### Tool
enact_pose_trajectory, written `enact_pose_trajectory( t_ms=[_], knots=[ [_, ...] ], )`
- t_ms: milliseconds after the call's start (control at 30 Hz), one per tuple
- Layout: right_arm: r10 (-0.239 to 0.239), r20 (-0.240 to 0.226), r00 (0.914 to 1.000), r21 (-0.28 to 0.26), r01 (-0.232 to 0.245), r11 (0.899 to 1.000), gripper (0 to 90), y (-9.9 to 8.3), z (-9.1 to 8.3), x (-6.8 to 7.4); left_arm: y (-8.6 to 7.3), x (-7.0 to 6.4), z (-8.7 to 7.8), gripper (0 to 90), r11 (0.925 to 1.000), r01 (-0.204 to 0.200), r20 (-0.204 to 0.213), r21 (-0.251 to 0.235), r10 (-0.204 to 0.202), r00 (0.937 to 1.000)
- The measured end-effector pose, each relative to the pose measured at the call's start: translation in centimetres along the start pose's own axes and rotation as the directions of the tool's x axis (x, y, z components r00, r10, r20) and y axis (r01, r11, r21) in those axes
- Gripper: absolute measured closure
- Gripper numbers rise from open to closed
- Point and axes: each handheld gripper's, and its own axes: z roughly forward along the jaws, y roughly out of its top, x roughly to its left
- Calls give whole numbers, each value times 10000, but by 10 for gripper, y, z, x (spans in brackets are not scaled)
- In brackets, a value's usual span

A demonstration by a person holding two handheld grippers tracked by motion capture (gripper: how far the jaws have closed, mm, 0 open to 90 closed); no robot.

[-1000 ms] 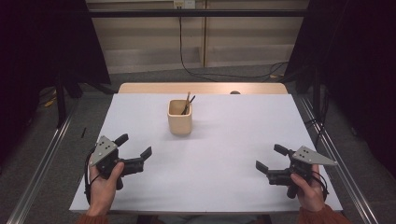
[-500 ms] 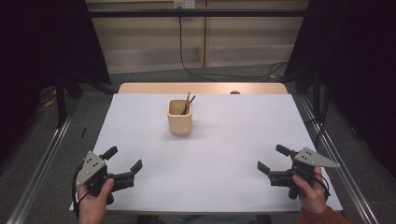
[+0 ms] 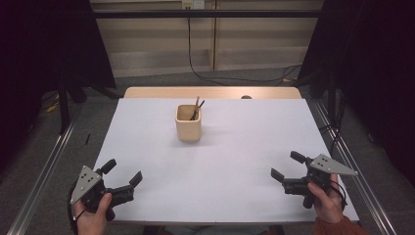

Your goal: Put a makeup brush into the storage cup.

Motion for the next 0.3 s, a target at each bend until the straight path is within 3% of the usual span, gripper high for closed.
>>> enact_pose_trajectory(
  t_ms=[133,300],
  knots=[
    [-92,7,10000,93,92,9999,0,0,1,1,-1,2,0,15,9995,328,-298,21,-328,9990],
    [-2,126,9999,79,1,10000,0,0,2,0,-1,2,1,14,9999,105,-44,40,-104,9999]
  ],
)
